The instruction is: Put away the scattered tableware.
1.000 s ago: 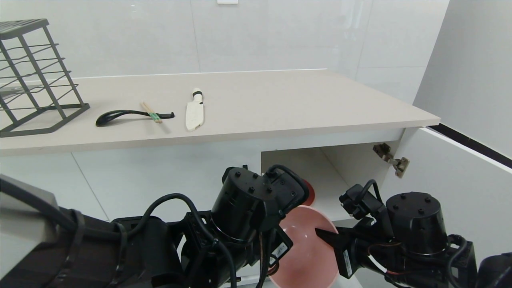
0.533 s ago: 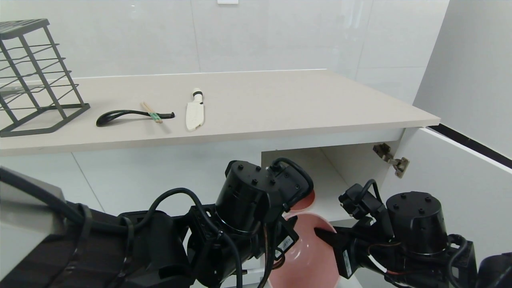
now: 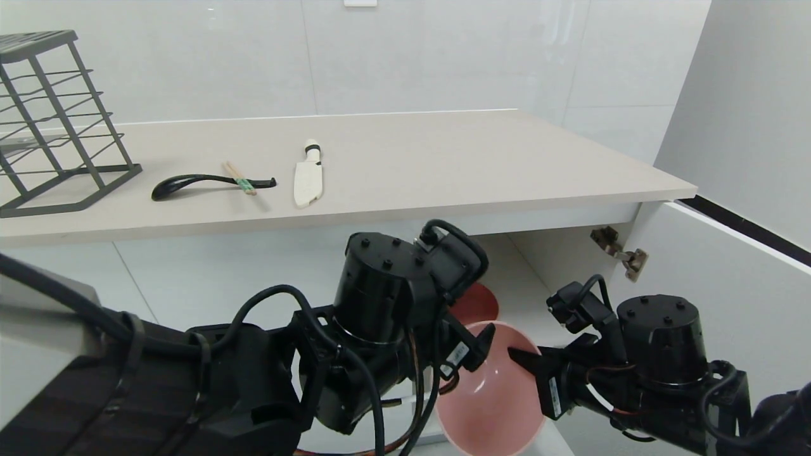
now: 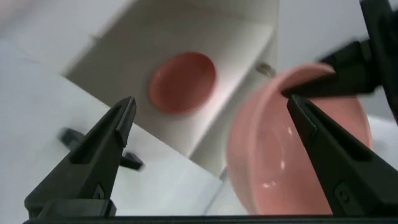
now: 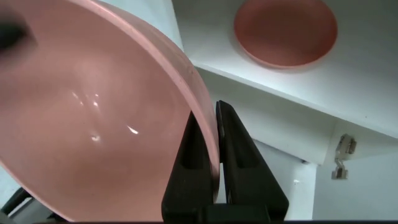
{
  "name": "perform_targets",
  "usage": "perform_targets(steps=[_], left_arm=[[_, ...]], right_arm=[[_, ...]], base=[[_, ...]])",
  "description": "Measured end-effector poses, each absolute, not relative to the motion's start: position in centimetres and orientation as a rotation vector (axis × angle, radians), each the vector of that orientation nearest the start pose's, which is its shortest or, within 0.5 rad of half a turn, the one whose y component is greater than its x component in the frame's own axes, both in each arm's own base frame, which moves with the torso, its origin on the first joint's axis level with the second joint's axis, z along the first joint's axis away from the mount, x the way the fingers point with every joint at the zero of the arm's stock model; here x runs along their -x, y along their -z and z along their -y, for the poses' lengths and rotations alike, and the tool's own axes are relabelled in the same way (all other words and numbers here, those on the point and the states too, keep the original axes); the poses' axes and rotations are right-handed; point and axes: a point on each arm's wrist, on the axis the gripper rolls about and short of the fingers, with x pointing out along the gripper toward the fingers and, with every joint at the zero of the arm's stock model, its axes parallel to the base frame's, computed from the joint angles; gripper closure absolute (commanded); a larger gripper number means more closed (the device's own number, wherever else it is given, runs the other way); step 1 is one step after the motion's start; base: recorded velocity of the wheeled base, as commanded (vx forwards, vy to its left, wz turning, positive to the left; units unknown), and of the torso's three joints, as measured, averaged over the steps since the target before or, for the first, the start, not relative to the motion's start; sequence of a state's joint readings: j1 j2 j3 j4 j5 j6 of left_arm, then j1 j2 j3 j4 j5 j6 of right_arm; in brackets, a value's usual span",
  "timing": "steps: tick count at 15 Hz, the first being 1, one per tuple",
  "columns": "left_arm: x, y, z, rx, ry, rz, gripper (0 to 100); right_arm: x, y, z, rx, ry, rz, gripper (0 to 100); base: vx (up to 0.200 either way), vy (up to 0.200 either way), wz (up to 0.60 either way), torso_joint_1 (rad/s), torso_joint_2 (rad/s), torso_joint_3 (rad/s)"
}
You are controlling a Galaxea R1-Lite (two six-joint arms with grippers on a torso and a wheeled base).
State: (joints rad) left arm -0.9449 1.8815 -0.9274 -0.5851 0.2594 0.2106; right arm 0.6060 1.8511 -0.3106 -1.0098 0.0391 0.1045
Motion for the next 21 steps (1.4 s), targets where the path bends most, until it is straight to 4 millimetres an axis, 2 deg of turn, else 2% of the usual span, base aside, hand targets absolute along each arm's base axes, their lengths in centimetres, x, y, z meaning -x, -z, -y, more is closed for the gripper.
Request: perform_targets(steps=[1,3,4,6,9,13,16,19,21], left_arm=[[-21.6,-15.6,27.6,-0.386,0.694,-0.214,0],[-21.7,-16.6,27.1,-0.332,0.699,-0.196,0],[-21.1,-17.6,26.8,-0.289,0.710,-0.180,0],[-19.2,-18.4,25.7,-0.264,0.736,-0.178,0],[-16.2,-19.1,22.7,-0.235,0.756,-0.181,0],[-14.3,-21.5,15.4,-0.156,0.631,-0.106,0],[-12.0,-22.1,9.5,-0.138,0.490,-0.028,0],[-8.1,-22.2,3.5,-0.109,0.291,0.062,0],[-4.0,-20.3,1.0,-0.077,0.193,0.092,0]], right_arm=[[-21.0,-6.2,-14.3,0.045,-0.602,-0.542,100],[-21.6,-5.4,-13.9,0.045,-0.579,-0.567,100],[-22.0,-4.9,-13.7,0.043,-0.566,-0.576,100],[-22.9,-4.4,-13.5,0.029,-0.557,-0.558,100],[-24.7,-3.5,-13.4,0.014,-0.532,-0.542,100],[-27.1,-2.3,-14.0,0.006,-0.513,-0.532,100],[-28.7,-1.8,-14.1,-0.007,-0.500,-0.512,100],[-31.4,-1.8,-13.9,-0.030,-0.478,-0.452,100],[-32.8,-0.9,-13.4,-0.037,-0.452,-0.451,100]], base=[[0.000,0.000,0.00,0.000,0.00,0.000],[0.000,0.000,0.00,0.000,0.00,0.000],[0.000,0.000,0.00,0.000,0.00,0.000],[0.000,0.000,0.00,0.000,0.00,0.000],[0.000,0.000,0.00,0.000,0.00,0.000],[0.000,0.000,0.00,0.000,0.00,0.000],[0.000,0.000,0.00,0.000,0.00,0.000],[0.000,0.000,0.00,0.000,0.00,0.000],[0.000,0.000,0.00,0.000,0.00,0.000]])
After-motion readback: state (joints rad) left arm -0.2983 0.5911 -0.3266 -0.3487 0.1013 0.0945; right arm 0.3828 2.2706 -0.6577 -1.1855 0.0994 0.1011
